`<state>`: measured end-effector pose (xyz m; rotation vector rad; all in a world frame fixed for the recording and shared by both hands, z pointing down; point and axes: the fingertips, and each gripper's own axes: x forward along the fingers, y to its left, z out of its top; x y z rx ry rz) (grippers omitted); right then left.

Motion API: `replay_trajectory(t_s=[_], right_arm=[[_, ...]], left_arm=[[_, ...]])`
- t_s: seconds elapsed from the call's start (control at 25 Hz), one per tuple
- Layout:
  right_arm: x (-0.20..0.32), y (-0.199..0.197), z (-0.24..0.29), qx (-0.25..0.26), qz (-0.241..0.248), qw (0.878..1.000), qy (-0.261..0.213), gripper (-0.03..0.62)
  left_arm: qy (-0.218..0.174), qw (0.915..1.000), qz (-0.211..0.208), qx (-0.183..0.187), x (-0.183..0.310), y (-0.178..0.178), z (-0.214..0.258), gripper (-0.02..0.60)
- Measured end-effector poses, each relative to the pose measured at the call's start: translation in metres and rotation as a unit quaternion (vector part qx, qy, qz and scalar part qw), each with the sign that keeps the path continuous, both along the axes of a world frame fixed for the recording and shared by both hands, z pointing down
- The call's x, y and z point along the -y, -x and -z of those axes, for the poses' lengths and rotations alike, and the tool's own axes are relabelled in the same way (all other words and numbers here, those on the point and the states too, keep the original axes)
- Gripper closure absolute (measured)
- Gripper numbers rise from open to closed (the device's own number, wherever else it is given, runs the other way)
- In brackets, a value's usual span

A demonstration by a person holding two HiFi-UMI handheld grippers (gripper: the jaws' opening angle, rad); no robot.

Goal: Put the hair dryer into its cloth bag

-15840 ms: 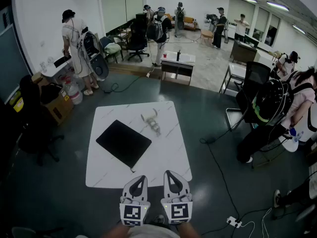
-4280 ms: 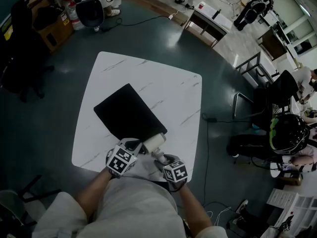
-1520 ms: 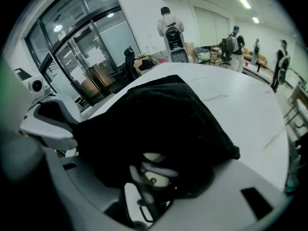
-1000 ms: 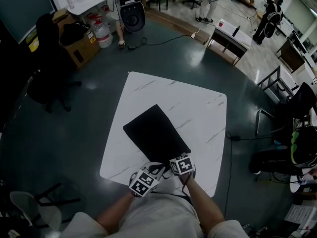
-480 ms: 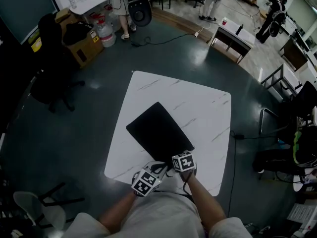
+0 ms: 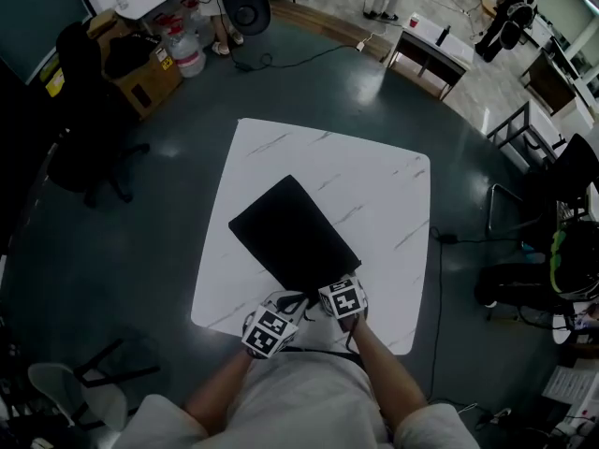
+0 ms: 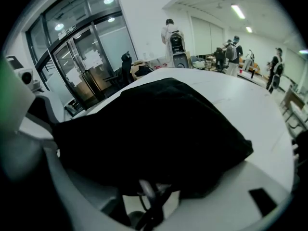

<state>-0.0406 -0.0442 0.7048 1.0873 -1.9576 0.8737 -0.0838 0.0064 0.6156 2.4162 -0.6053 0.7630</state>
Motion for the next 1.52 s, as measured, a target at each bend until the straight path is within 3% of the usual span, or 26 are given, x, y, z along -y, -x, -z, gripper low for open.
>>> replay_trajectory(t_s=[0.36, 0.48, 0.64, 0.84, 1.04, 1.08, 1.28, 1.36, 1.44, 1.52], right_arm=[[-0.039, -0.052, 0.031, 0.015, 0.003, 0.999, -0.048, 0.303], [-0.045, -0.064, 0.033, 0.023, 0.044, 0.997, -0.052, 0.324], [-0.037, -0.071, 0.055, 0.016, 0.078, 0.992, -0.095, 0.322], [-0.010, -0.108, 0.063, -0.066, 0.097, 0.983, -0.138, 0.324], [0.010, -0.111, 0.042, -0.167, 0.197, 0.951, -0.168, 0.324], [0.015, -0.110, 0.036, -0.179, 0.205, 0.947, -0.173, 0.336], [0.026, -0.101, 0.024, -0.185, 0.221, 0.937, -0.200, 0.550], [0.024, -0.102, 0.023, -0.185, 0.221, 0.935, -0.205, 0.565], [0.023, -0.102, 0.024, -0.182, 0.218, 0.936, -0.206, 0.568], [0.021, -0.103, 0.028, -0.175, 0.211, 0.940, -0.206, 0.568]], left_arm=[[0.009, 0.9995, 0.025, 0.018, -0.004, -0.003, -0.011, 0.561], [0.008, 0.9991, 0.034, 0.023, -0.007, -0.007, -0.019, 0.561], [0.000, 0.9982, 0.045, 0.040, -0.008, -0.009, -0.023, 0.561], [-0.015, 0.9967, 0.067, 0.044, -0.007, -0.013, -0.026, 0.561], [-0.014, 0.9947, 0.085, 0.056, -0.011, -0.012, -0.030, 0.561], [-0.016, 0.9942, 0.090, 0.058, -0.011, -0.011, -0.030, 0.561], [-0.035, 0.9891, 0.120, 0.078, -0.010, -0.009, -0.033, 0.560], [-0.047, 0.9867, 0.126, 0.092, -0.013, -0.009, -0.032, 0.546], [-0.049, 0.9853, 0.131, 0.099, -0.018, -0.008, -0.031, 0.446], [-0.041, 0.9842, 0.137, 0.104, -0.024, -0.005, -0.034, 0.414]])
